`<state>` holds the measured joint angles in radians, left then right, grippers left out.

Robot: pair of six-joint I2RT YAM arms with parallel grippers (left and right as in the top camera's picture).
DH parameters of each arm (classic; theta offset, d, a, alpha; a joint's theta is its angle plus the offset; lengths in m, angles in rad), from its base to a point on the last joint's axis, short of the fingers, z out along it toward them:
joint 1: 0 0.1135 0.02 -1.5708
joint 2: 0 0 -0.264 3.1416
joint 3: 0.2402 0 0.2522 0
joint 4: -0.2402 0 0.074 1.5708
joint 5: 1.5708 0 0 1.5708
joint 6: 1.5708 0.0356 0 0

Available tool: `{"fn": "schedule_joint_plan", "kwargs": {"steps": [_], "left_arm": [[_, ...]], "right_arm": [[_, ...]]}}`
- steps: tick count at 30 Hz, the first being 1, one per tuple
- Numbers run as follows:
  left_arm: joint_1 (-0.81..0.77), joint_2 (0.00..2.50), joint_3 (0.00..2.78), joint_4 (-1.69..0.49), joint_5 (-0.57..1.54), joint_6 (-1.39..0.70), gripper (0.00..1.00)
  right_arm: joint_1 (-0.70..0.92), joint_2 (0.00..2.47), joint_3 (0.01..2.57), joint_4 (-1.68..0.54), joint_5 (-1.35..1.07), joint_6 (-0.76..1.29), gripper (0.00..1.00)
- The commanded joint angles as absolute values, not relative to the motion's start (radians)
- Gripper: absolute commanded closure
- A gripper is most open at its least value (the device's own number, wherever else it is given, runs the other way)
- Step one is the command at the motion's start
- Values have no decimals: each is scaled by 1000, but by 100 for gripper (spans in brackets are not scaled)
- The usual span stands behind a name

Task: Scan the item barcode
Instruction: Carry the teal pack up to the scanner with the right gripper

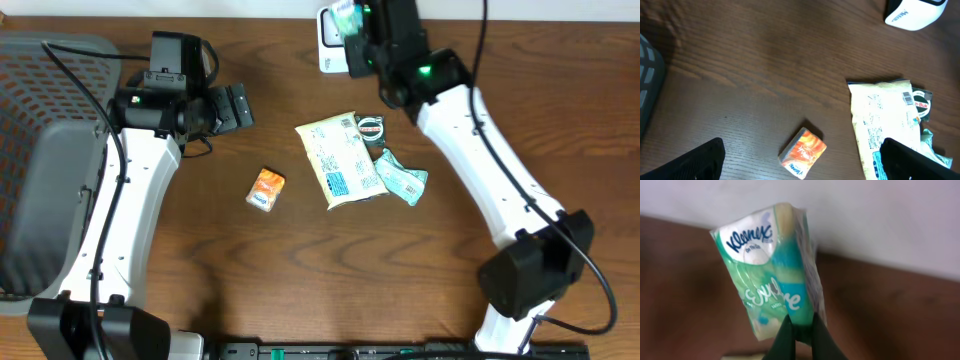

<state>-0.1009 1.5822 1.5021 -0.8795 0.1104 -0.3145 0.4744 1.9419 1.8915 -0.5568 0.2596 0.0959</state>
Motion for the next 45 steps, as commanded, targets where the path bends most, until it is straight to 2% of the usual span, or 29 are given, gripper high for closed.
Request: {"fn": "schedule_joint_plan", "kwargs": {"steps": [1, 14, 20, 32, 36, 39, 45], "left_arm": [[-100, 1589, 1509, -882, 120, -312, 2], [-100, 1589, 1509, -882, 120, -312, 2], [-100, 1589, 1509, -882, 120, -312, 2], [-100, 1589, 1509, -882, 120, -312, 2], [-100, 1589, 1509, -882, 120, -312, 2], [-100, 1589, 1509, -882, 120, -312, 2], [-100, 1589, 1509, -882, 120, -312, 2]], "right_arm": [[506, 2035, 1898, -439, 580, -93, 99], [512, 2354, 1898, 70, 763, -640, 99], [514, 2436, 1898, 192, 788, -826, 99], [527, 2437, 1898, 218, 813, -827, 99], [529, 2419, 1898, 201, 814, -752, 99], [525, 2372, 1898, 131, 806, -677, 99], [487, 2166, 1898, -203, 559, -366, 99]]}}
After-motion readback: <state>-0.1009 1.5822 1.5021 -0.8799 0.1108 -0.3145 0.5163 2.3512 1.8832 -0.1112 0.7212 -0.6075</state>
